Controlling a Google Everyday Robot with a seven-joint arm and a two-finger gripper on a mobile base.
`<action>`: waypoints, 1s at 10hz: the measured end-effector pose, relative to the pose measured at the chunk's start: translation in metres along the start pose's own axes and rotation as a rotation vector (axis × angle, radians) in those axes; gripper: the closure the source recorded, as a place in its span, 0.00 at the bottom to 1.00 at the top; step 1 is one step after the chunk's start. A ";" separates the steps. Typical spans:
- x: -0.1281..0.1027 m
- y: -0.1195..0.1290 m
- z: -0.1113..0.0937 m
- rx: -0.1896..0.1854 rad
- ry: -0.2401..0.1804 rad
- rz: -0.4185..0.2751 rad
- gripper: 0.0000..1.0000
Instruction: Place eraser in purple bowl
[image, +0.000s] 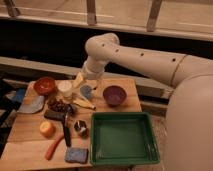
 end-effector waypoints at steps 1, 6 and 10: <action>0.001 0.010 0.002 -0.009 0.007 -0.021 0.20; 0.004 -0.004 -0.002 0.025 0.009 -0.007 0.20; -0.017 0.000 0.023 0.117 0.038 -0.060 0.20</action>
